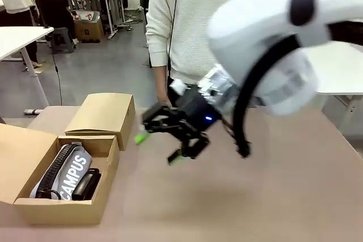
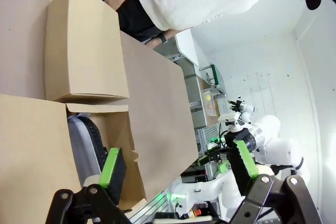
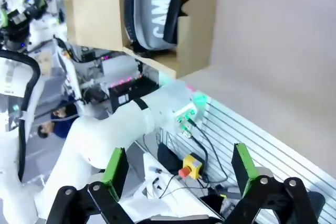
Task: Place items inside the box.
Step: Pick up a Pencil pouch or Stapler and place it inside the Mailer Box closest to the robot.
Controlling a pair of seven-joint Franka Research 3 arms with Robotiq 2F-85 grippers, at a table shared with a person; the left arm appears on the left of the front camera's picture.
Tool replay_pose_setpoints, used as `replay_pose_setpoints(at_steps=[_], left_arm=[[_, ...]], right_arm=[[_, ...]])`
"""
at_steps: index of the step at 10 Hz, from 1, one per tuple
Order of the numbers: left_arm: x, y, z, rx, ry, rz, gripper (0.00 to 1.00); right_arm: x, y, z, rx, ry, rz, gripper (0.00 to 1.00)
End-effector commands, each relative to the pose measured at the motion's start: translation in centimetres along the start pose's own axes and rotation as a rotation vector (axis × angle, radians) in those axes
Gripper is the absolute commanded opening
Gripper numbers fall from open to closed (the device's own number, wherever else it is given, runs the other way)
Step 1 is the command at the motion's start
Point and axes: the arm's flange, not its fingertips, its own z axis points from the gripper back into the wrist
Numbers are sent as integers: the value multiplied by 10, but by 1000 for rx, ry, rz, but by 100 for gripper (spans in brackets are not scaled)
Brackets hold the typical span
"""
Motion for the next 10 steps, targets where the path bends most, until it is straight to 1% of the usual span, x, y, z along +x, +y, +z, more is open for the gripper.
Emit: replay_pose_setpoints(at_steps=[1,3,4,5,6,7,8,9,10], left_arm=[[-5,0,0,-17,-2,-25,100],[-5,0,0,-17,-2,-25,100],[-5,0,0,-17,-2,-25,100],[-5,0,0,-17,-2,-25,100],[-5,0,0,-17,-2,-25,100],[-5,0,0,-17,-2,-25,100],[-5,0,0,-17,-2,-25,100],[-5,0,0,-17,-2,-25,100],[-5,0,0,-17,-2,-25,100]], right_arm=[[15,28,-25,-31,43,22,100],[15,28,-25,-31,43,22,100],[-3,5,-5,-6,10,14,100],[13,-15,28,130,14,-36,100],[22,-39,65,231,9,-74,100],[25,-65,107,328,-14,-108,100],[21,-88,141,399,-55,-132,100],[15,-112,170,472,-73,-133,100],[2,-140,194,528,-86,-117,100]])
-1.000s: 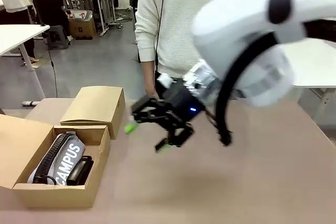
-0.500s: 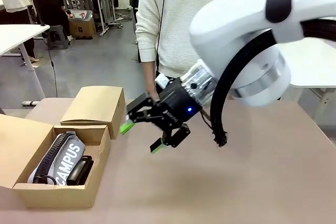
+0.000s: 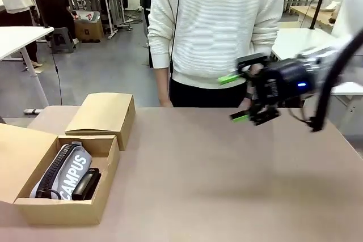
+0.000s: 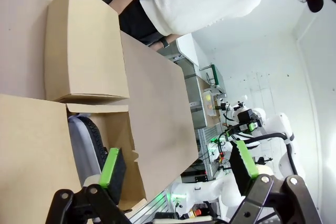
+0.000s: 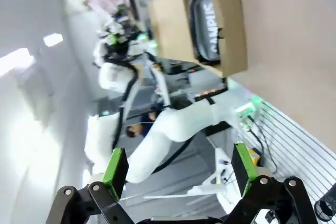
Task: Place items inside the box.
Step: Pick up a Pencil pouch or Stapler and place it inside the Mailer Box closest to the robot.
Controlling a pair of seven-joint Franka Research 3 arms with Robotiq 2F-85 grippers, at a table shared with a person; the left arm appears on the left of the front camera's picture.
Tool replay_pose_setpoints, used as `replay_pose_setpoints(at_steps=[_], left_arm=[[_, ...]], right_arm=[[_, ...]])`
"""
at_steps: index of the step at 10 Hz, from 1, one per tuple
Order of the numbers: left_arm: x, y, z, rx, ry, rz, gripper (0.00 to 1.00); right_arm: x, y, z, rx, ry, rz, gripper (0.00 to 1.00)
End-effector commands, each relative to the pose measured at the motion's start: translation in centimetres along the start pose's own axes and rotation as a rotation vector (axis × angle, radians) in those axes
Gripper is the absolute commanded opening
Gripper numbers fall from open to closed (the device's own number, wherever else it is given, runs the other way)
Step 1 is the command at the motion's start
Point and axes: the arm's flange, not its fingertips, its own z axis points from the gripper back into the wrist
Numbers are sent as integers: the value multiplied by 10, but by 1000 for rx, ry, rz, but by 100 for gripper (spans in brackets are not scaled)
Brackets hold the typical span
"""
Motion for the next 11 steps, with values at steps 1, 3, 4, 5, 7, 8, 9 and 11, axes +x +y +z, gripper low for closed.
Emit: replay_pose_setpoints(at_steps=[1,3,4,5,7,8,9,11], left_arm=[[-5,0,0,-17,-2,-26,100],[-5,0,0,-17,-2,-26,100],[-5,0,0,-17,-2,-26,100],[-5,0,0,-17,-2,-26,100],[-5,0,0,-17,-2,-26,100],[-5,0,0,-17,-2,-26,100],[-5,0,0,-17,-2,-26,100],[-5,0,0,-17,-2,-26,100]], right_arm=[[-22,-43,55,175,17,57,100],[-52,-94,111,338,0,22,100],[-74,-118,136,369,-25,24,100],[-98,-142,157,373,-69,30,100],[-109,-166,156,299,-90,16,100],[-84,-161,127,162,-161,-92,100],[-63,-152,218,342,-92,-23,100],[-63,-152,218,342,-92,-23,100]])
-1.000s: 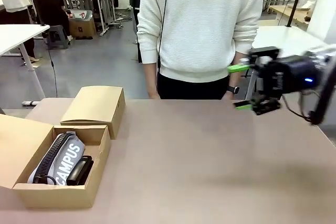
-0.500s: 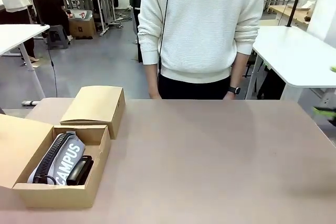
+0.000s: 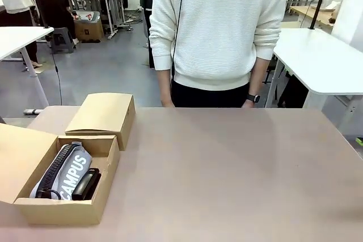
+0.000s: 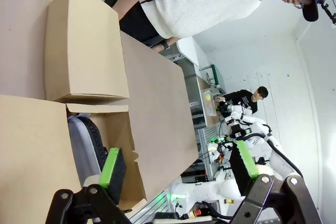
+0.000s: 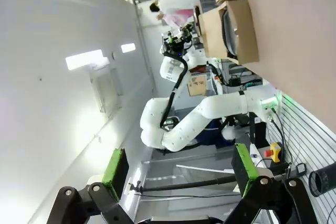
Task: Place items inside the box.
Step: Pick up a Pencil pouch or Stapler and place it inside the Mailer Box closest to the robot, then close the lid of the Mailer Box closest to the robot.
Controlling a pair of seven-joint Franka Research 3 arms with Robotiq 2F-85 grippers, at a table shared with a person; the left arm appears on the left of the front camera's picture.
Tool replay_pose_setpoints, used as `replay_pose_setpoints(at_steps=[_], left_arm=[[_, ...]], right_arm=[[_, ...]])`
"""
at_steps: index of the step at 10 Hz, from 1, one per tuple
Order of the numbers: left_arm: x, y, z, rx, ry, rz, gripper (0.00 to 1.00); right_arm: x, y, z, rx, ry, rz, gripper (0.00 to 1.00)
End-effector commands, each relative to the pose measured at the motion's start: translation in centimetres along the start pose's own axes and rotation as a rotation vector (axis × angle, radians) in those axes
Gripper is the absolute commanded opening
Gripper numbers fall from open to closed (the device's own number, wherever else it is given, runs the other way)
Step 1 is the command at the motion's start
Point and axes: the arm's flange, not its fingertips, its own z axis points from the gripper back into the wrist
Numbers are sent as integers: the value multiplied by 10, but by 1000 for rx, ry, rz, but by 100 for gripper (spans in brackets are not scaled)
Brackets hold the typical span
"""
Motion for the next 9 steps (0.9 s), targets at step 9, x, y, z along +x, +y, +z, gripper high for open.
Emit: replay_pose_setpoints(at_steps=[9], left_arm=[[-5,0,0,-17,-2,-26,100]], right_arm=[[-2,2,1,8,3,7,100]])
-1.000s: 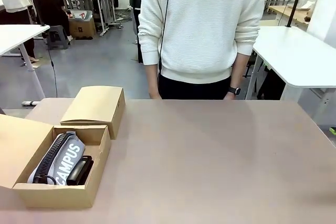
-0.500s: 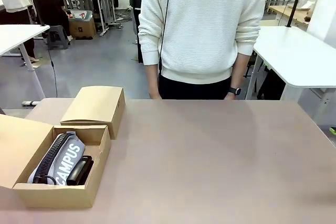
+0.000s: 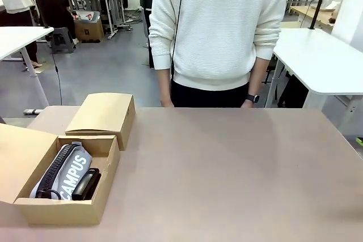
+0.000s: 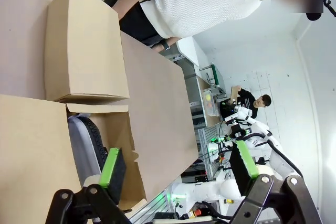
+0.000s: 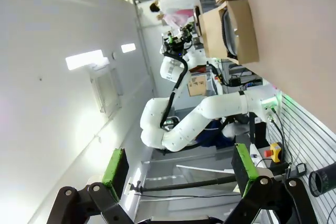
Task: Place items inside the box.
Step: Close the lid of the Mailer Box closest to the robot.
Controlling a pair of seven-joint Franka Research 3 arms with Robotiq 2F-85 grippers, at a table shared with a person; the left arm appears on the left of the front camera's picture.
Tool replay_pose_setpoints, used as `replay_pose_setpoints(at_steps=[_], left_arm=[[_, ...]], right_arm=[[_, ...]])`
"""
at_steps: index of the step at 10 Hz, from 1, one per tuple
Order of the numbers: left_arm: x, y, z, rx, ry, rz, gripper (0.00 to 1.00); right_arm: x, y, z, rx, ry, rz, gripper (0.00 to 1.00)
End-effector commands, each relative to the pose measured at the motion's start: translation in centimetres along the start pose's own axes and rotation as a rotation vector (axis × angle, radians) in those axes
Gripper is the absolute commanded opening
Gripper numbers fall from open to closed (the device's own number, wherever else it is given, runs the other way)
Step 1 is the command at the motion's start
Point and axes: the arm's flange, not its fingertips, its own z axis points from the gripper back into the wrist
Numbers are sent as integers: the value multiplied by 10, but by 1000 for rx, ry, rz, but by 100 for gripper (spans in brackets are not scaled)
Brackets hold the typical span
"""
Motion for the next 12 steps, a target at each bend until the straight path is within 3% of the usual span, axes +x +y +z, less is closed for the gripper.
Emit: replay_pose_setpoints(at_steps=[1,2,3,5,6,7,8,9,10,11,12], left_arm=[[-5,0,0,-17,-2,-25,100],[0,0,0,0,0,0,100],[8,5,10,47,172,-154,100],[28,3,48,245,153,-240,100],[44,-5,59,304,-94,-155,100],[17,0,25,173,158,-165,100],[17,0,25,173,158,-165,100],[34,-4,52,250,74,-190,100],[63,-2,46,130,415,-293,100],[97,2,52,73,307,-853,100],[108,2,57,-93,469,-974,100]], right_arm=[[-2,2,0,8,3,7,100],[-2,2,0,8,3,7,100],[-2,2,0,8,3,7,100],[-2,2,0,8,3,7,100],[-2,2,0,8,3,7,100],[-2,2,0,8,3,7,100],[-2,2,0,8,3,7,100],[-2,2,0,8,3,7,100],[-2,2,0,8,3,7,100],[-2,2,0,8,3,7,100],[-2,2,0,8,3,7,100]])
